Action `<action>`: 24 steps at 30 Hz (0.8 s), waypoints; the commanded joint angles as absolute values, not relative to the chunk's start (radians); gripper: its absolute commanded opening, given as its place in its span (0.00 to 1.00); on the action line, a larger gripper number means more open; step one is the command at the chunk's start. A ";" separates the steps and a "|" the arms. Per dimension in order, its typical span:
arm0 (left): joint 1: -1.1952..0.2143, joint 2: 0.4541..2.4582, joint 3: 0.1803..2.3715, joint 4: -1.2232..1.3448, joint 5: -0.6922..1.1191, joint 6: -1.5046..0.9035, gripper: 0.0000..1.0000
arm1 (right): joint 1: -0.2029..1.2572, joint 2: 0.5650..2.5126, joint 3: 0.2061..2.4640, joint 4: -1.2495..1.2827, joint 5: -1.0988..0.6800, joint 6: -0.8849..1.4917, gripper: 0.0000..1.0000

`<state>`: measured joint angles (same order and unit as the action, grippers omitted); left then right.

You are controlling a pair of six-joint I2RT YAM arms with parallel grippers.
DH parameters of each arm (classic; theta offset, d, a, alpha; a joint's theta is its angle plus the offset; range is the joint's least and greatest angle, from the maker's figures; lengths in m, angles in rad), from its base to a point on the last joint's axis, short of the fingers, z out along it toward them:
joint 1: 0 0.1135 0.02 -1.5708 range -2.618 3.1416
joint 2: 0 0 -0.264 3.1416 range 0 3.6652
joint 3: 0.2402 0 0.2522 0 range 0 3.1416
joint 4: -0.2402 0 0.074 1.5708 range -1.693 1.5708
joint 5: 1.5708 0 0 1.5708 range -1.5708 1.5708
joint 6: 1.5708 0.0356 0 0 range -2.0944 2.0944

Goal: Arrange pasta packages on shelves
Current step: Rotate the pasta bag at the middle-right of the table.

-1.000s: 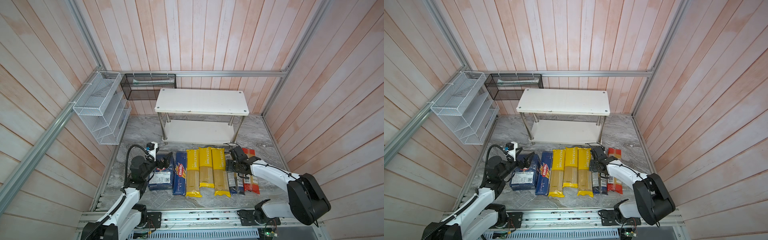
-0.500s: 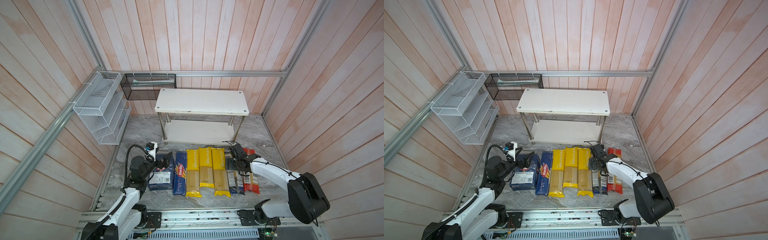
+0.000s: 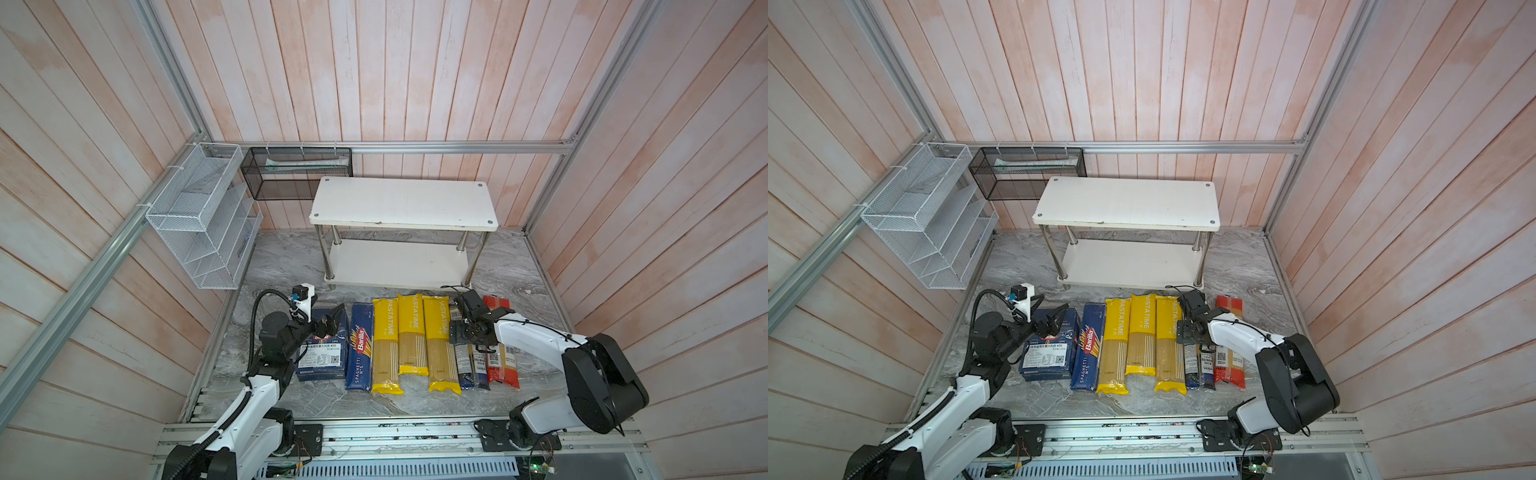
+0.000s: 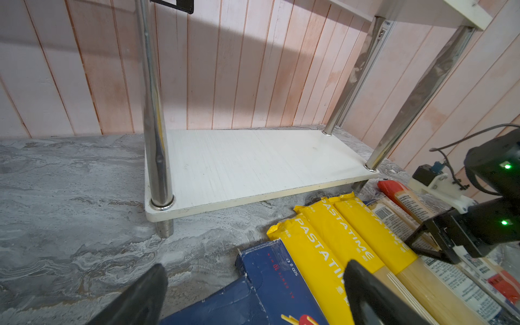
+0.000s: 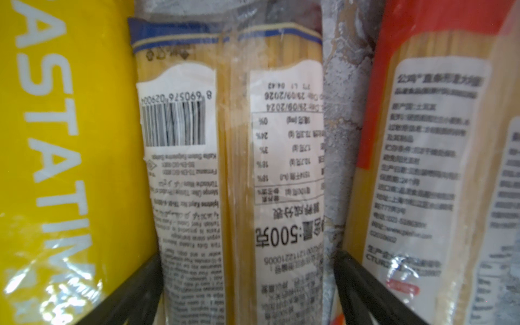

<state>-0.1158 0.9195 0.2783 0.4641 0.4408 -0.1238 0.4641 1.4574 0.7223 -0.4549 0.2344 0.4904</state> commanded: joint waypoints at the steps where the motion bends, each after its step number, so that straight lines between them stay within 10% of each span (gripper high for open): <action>1: -0.110 0.916 0.267 0.483 0.448 -0.130 1.00 | 0.416 1.463 0.680 -0.470 0.228 0.520 0.93; 24: -0.101 0.913 0.264 0.486 0.456 -0.133 1.00 | 0.420 1.428 0.676 -0.520 0.215 0.564 0.91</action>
